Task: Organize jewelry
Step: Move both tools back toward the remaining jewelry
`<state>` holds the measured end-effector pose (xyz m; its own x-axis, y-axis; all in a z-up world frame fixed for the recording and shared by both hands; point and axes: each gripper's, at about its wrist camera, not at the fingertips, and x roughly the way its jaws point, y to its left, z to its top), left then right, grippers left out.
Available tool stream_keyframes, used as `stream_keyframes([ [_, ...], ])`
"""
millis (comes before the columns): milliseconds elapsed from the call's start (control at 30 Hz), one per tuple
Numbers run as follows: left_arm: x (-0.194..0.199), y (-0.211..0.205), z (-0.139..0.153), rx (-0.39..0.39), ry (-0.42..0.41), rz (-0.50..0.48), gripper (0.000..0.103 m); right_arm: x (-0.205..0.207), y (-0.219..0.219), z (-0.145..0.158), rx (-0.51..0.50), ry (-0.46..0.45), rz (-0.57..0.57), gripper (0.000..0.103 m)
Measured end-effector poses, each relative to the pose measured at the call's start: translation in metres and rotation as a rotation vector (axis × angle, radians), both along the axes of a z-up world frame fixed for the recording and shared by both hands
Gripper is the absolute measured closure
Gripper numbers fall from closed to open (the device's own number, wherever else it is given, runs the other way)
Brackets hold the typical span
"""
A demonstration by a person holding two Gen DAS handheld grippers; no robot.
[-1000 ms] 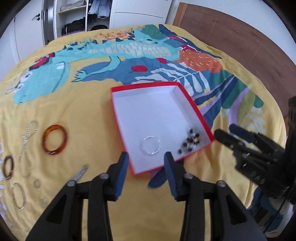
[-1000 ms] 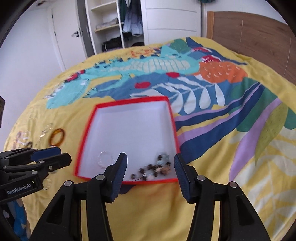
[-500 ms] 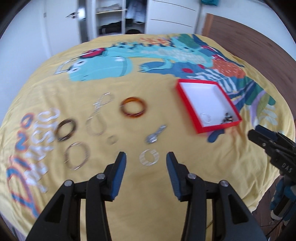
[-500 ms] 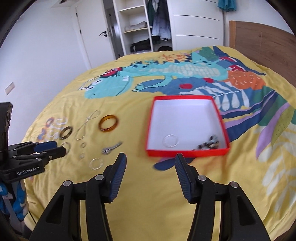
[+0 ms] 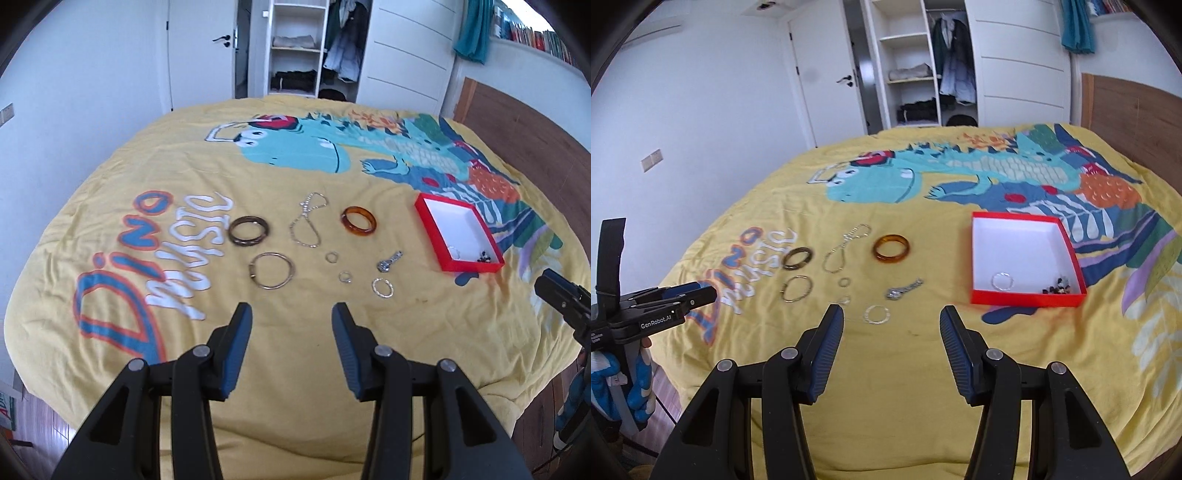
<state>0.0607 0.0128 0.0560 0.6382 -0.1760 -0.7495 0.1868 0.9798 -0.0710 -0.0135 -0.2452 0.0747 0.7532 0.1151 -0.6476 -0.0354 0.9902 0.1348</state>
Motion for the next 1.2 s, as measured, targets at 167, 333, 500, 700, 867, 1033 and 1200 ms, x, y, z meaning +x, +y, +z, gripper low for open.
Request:
stream_keyframes([
  [167,-0.014,0.029,0.004,-0.017,-0.006,0.045,0.060,-0.007,0.028,0.009,-0.007,-0.019,0.052,0.049],
  [333,-0.007,0.052,-0.007,-0.026,0.019,0.099,0.060,0.011,0.047,-0.001,0.000,-0.002,0.102,0.049],
  [500,0.020,0.065,-0.035,-0.017,0.063,0.146,0.060,0.041,0.062,-0.028,0.013,0.047,0.153,0.049],
  [700,0.057,0.062,-0.067,-0.004,0.104,0.167,0.060,0.076,0.061,-0.076,0.028,0.139,0.154,0.050],
  [867,0.088,0.059,-0.096,-0.019,0.164,0.182,0.060,0.106,0.050,-0.120,0.041,0.232,0.132,0.050],
  [1033,0.120,0.053,-0.117,-0.024,0.201,0.187,0.060,0.132,0.041,-0.149,0.051,0.283,0.125,0.050],
  [1200,0.150,0.044,-0.137,-0.021,0.232,0.190,0.060,0.154,0.037,-0.167,0.054,0.308,0.126,0.050],
])
